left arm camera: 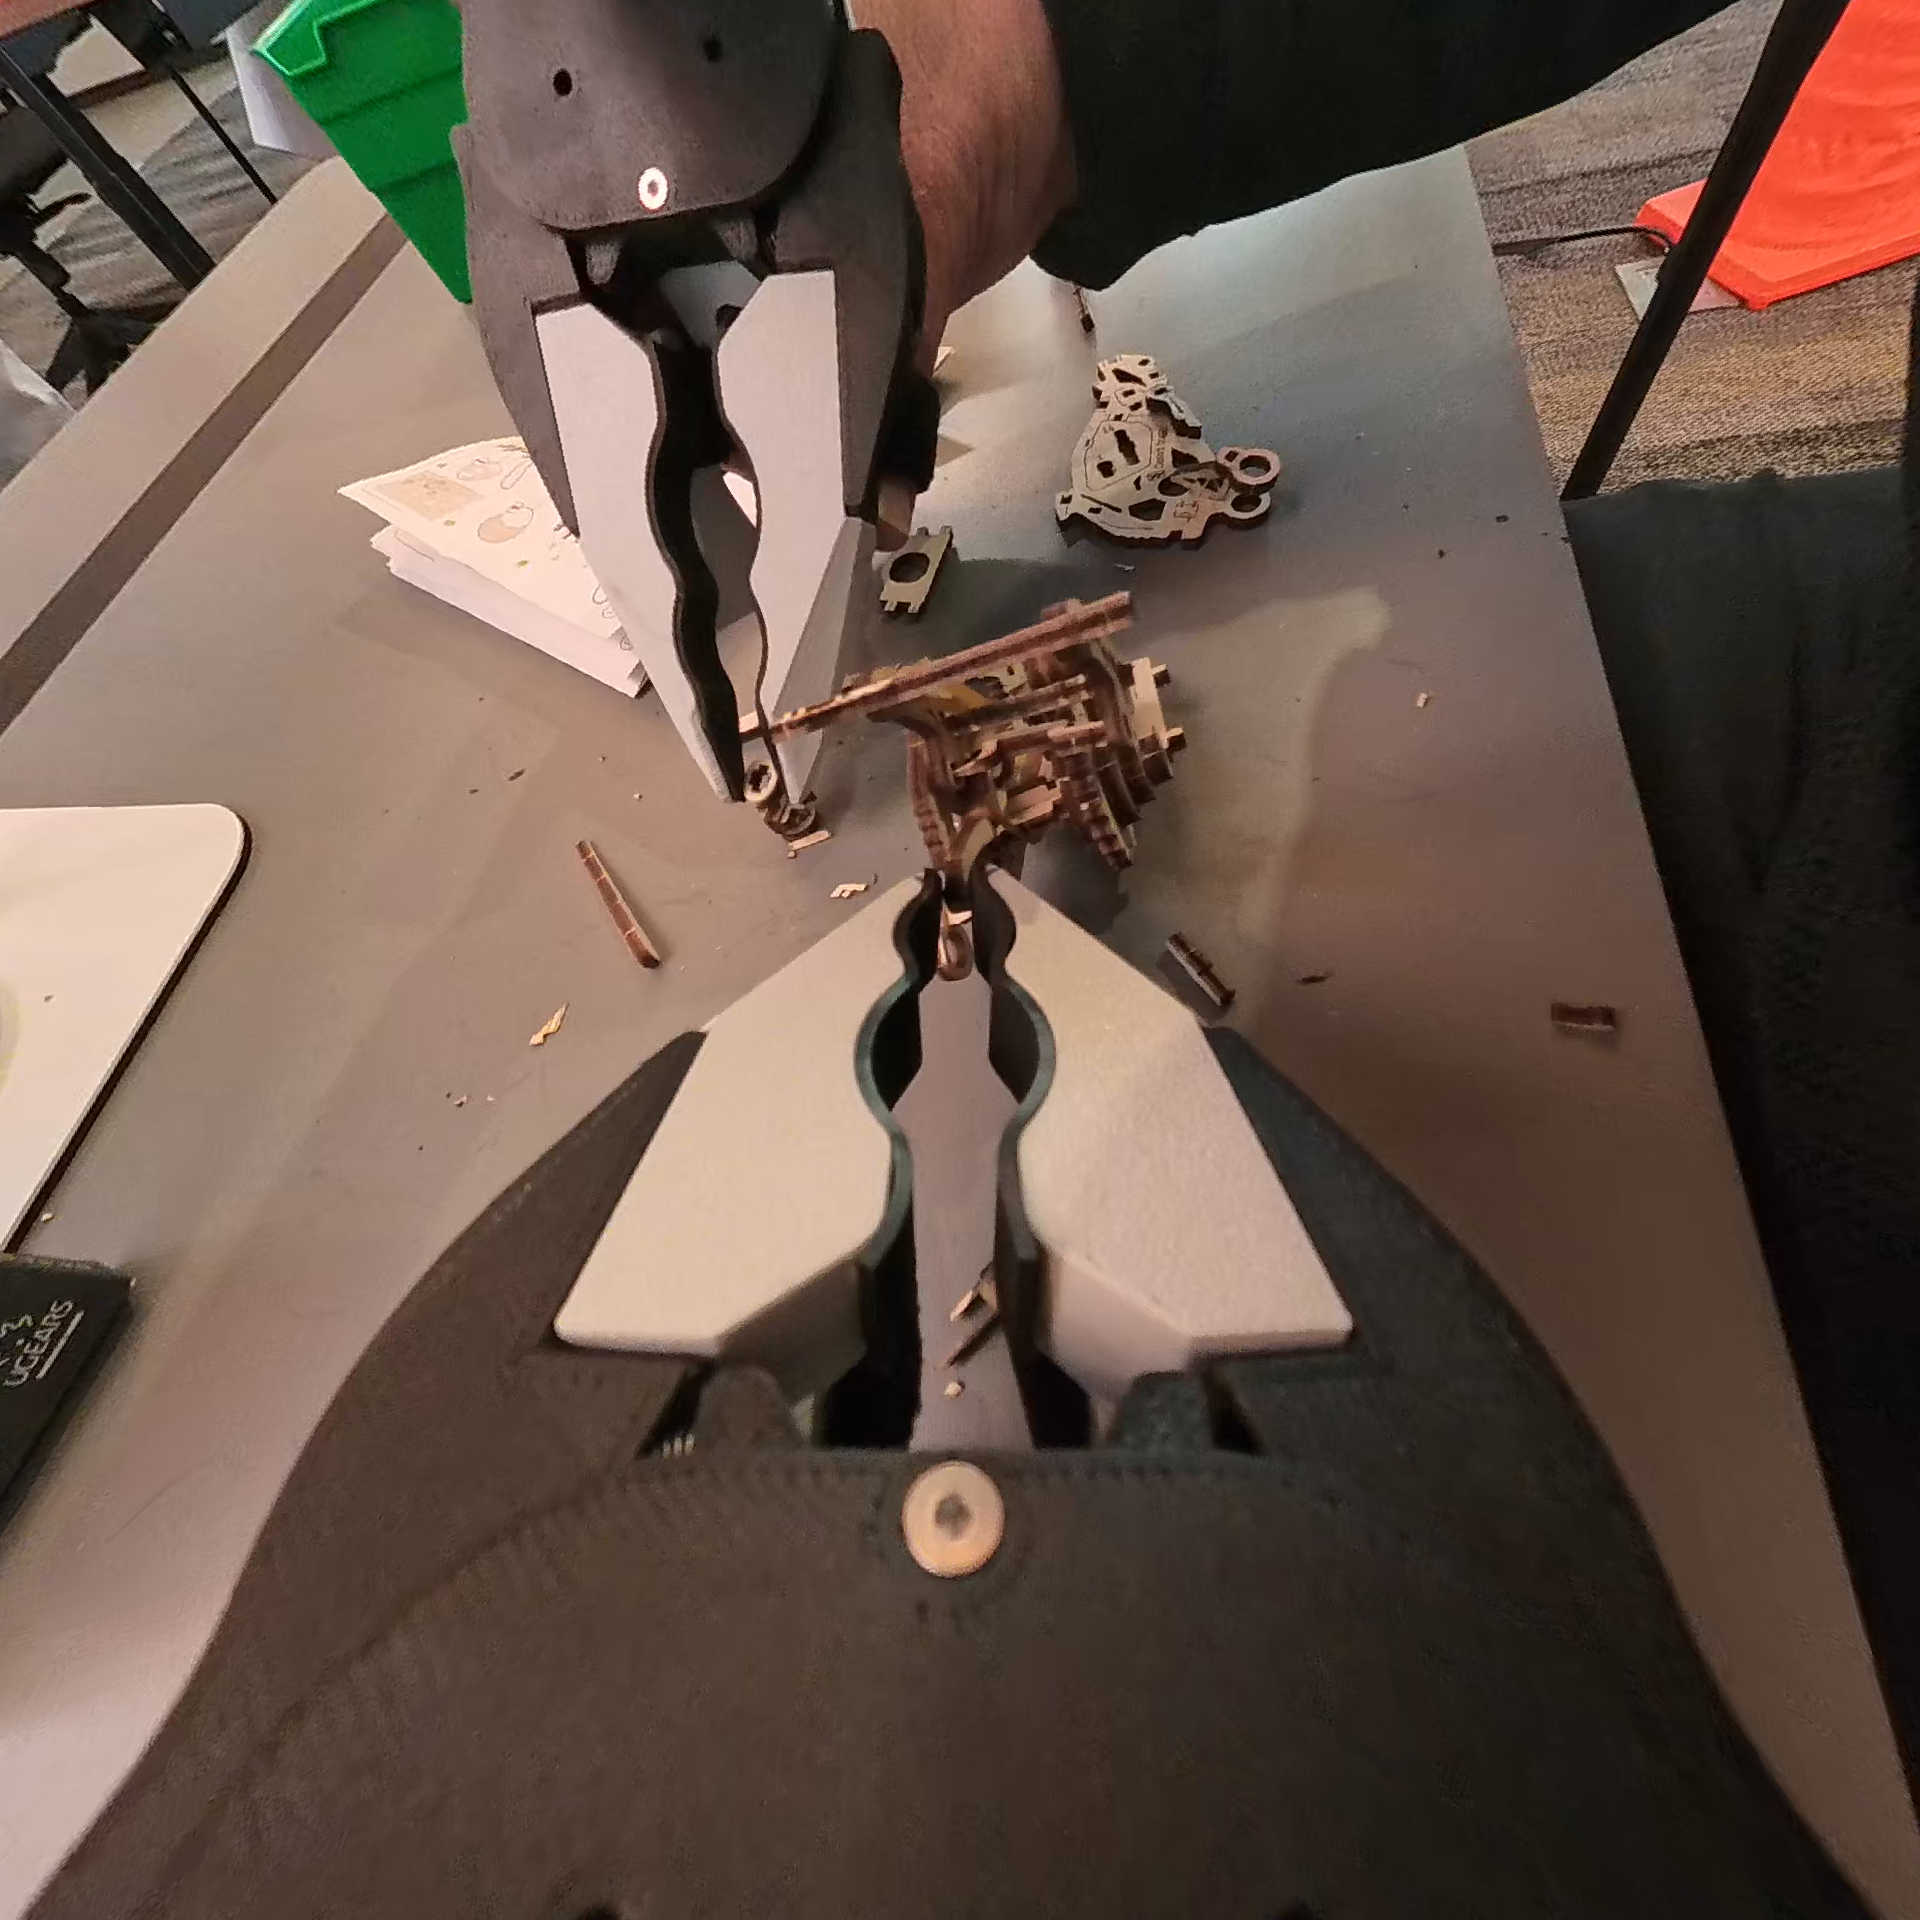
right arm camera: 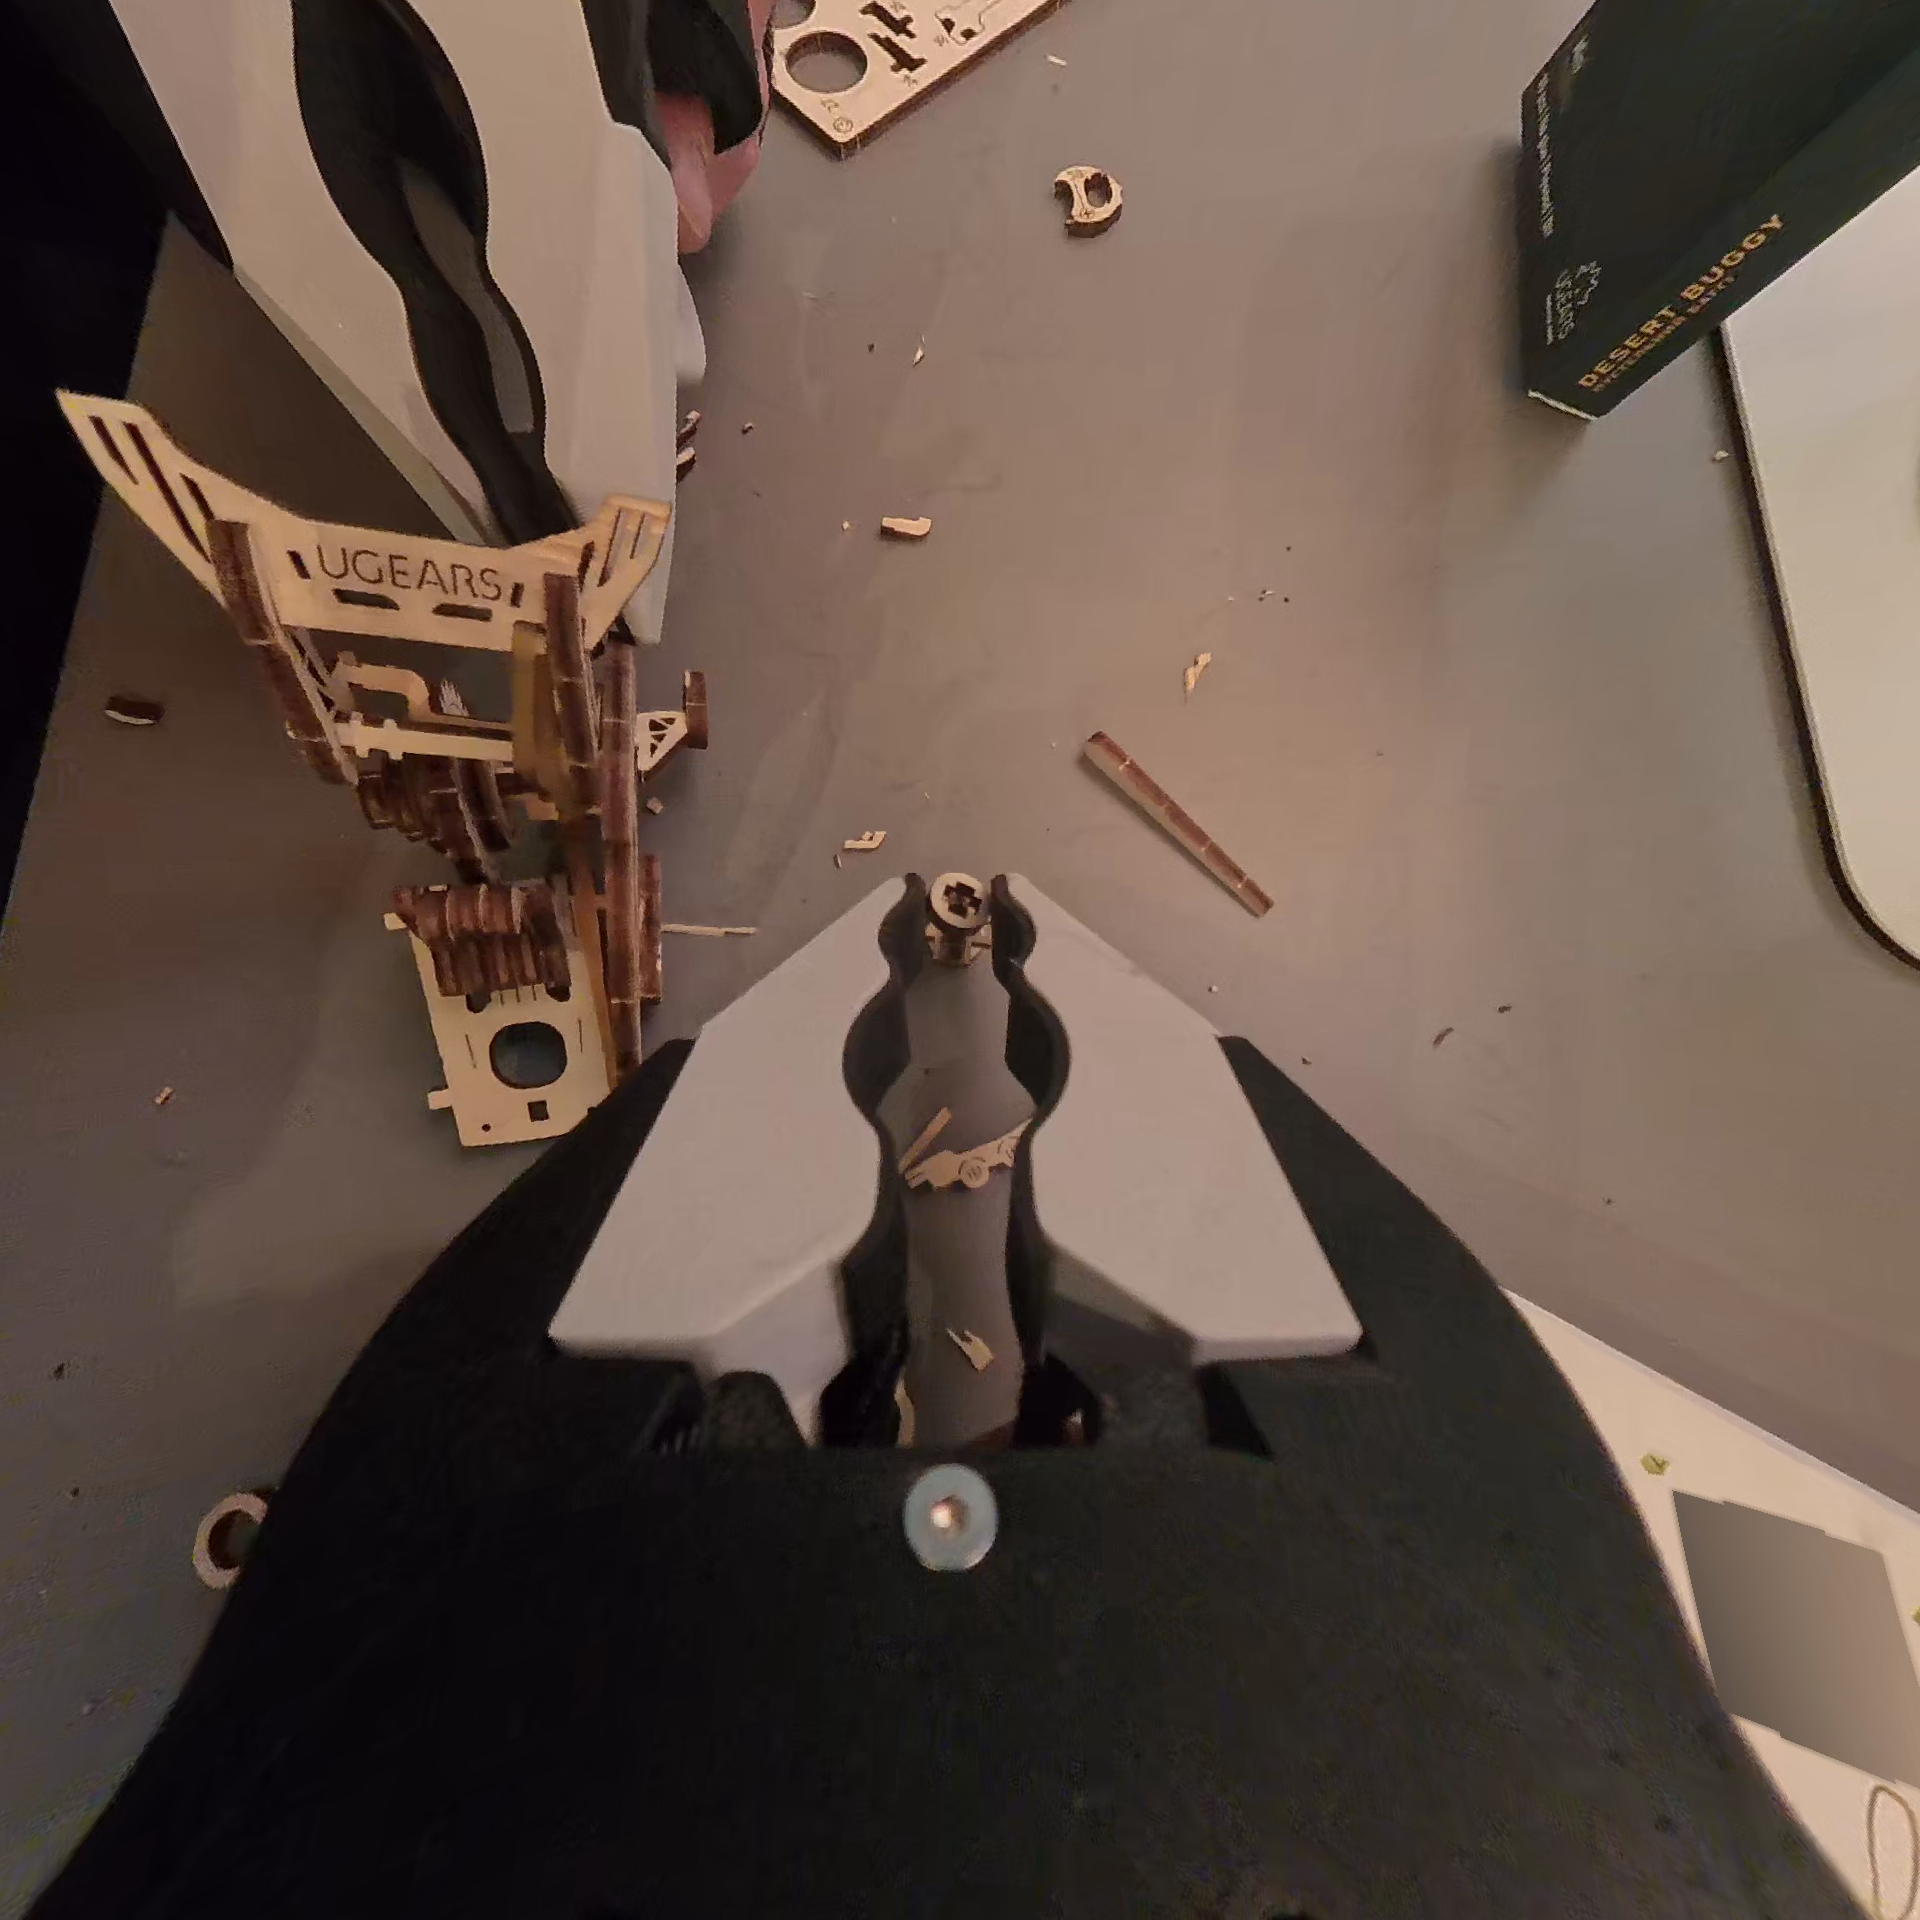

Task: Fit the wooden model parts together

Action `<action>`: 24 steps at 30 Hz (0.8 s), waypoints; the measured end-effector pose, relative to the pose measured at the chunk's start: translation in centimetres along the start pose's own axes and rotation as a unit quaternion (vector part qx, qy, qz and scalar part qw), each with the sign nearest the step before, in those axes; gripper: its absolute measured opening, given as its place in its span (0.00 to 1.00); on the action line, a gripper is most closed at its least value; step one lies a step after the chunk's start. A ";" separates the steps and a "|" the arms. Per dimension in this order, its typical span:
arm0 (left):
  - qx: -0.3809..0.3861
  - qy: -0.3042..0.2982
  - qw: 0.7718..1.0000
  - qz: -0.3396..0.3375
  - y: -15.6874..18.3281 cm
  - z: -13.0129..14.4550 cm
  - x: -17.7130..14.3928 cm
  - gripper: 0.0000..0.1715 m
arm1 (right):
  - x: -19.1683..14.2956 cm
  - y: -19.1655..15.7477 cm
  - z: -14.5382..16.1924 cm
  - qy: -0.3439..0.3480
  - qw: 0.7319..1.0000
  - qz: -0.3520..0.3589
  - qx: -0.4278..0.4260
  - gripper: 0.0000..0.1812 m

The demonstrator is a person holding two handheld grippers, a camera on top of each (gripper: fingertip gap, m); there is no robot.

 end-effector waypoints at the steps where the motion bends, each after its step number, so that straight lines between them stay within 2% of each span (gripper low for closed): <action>1: 0.000 0.000 1.000 0.000 0.0 0.0 0.0 0.02 | 0.0 0.0 0.0 0.001 1.000 -0.001 0.000 0.05; 15: 0.003 -0.005 1.000 0.001 0.1 0.1 0.1 0.02 | 0.2 0.0 0.2 -0.003 1.000 0.007 -0.010 0.08; 24: 0.005 -0.005 1.000 0.002 0.2 0.1 0.1 0.02 | -0.2 -0.3 0.0 0.000 1.000 0.010 -0.021 0.02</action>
Point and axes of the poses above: each gripper's, where its closed fingertips meet, x out along the fingers, z out of its underside, y = z × x across the jaws, the point moved 1 cm from there along -x, back along the fingers, and after that the axes turned 8 degrees about -z, right-handed, at the moved point
